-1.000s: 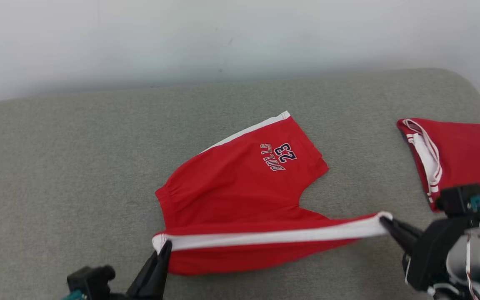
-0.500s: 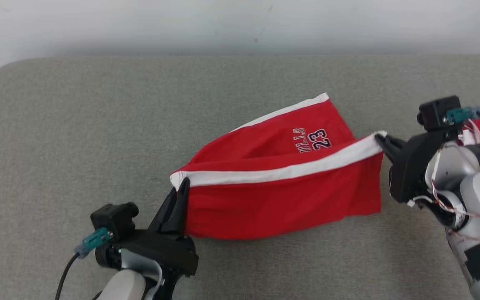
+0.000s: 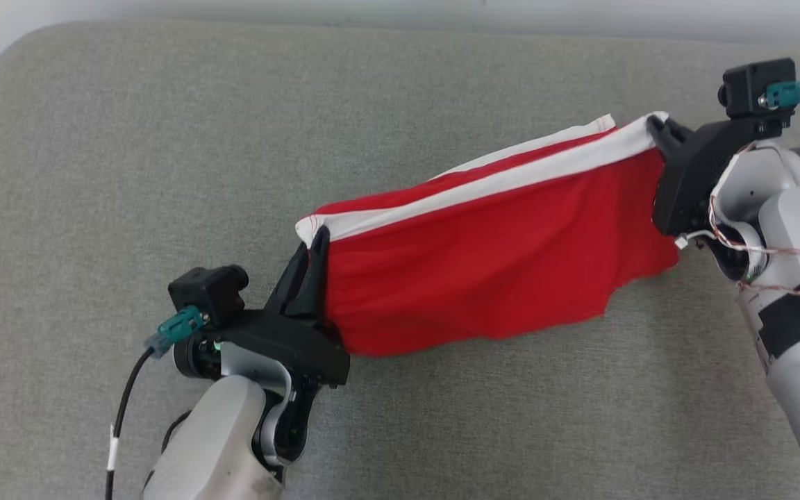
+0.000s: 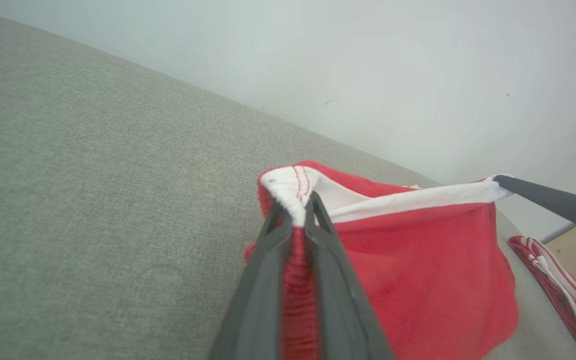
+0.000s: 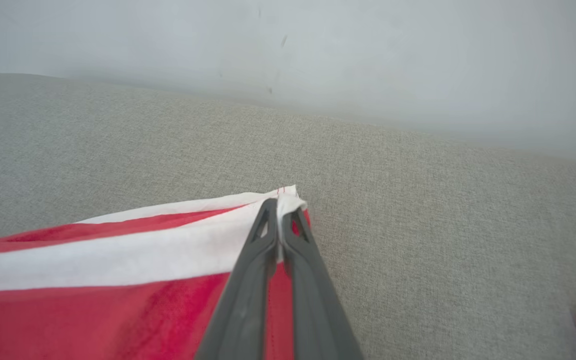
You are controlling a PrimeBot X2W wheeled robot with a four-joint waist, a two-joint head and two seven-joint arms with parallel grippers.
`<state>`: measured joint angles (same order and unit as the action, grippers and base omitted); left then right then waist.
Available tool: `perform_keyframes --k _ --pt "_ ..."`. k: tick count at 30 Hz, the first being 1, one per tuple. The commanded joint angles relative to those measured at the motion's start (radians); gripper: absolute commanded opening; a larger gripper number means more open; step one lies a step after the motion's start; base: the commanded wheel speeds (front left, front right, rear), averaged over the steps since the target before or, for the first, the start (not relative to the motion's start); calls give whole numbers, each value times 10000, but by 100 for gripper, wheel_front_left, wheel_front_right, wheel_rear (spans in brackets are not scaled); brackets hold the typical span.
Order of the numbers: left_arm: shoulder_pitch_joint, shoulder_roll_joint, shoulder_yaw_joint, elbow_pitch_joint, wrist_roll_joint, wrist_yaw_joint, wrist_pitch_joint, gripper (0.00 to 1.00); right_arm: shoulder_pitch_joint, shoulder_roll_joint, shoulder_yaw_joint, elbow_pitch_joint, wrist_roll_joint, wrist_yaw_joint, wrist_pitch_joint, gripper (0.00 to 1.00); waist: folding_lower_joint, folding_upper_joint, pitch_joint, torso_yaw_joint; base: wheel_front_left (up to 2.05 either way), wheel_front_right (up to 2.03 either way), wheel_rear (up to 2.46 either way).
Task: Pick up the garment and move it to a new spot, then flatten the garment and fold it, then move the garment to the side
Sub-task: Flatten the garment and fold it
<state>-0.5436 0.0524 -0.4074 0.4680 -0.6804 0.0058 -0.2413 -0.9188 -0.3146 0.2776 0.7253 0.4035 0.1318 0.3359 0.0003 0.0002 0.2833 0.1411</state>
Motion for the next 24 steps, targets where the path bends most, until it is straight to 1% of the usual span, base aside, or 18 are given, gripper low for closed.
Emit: perform_keyframes --k 1,3,4,5,6,7,9,11,17,20,22,24 --pt "-207 -3 -34 72 -94 40 -79 0 -201 40 0 177 -103 -28 -143 0 -3 -2 289 189 0 0 0" --pt "-430 -9 -120 197 -287 85 -125 0 -462 134 53 578 -192 -28 -349 0 -3 -2 392 222 0 0 0" --pt "-524 -12 -171 232 -385 110 -158 7 -585 176 92 747 -224 -28 -442 0 -3 -2 430 228 0 0 0" --pt "-619 -13 -245 259 -452 134 -161 30 -717 215 112 918 -254 -28 -538 0 -3 -2 462 234 0 0 0" --pt "-704 -14 -313 288 -542 167 -169 85 -830 252 128 1076 -261 -28 -643 0 -3 -2 481 237 0 0 0" --pt "-794 -14 -347 290 -635 181 -200 100 -926 290 161 1218 -260 -28 -741 24 -3 -2 496 236 0 0 0" --pt "-902 -14 -400 340 -751 190 -214 100 -1094 398 143 1493 -134 -28 -956 100 -3 -2 503 220 0 0 0" --pt "-970 -15 -338 319 -796 243 -237 100 -1230 479 266 1689 -57 -28 -1137 100 -3 -2 470 196 0 0 0" --pt "-521 -9 491 -283 -117 460 -229 100 -1482 437 650 2050 428 -28 -1276 100 -3 -2 141 105 0 0 0" --pt "-161 -12 980 -623 528 517 -229 100 -1482 322 714 2187 803 -28 -1155 100 -3 -2 -102 75 0 0 0" --pt "175 -12 1312 -859 1057 506 -230 100 -1410 215 755 2327 1029 -28 -891 100 -3 -2 -250 82 0 0 0" --pt "530 109 1572 -1094 1715 477 -232 100 -1255 128 810 2482 1298 -28 -525 100 -3 -2 -398 108 0 0 0"
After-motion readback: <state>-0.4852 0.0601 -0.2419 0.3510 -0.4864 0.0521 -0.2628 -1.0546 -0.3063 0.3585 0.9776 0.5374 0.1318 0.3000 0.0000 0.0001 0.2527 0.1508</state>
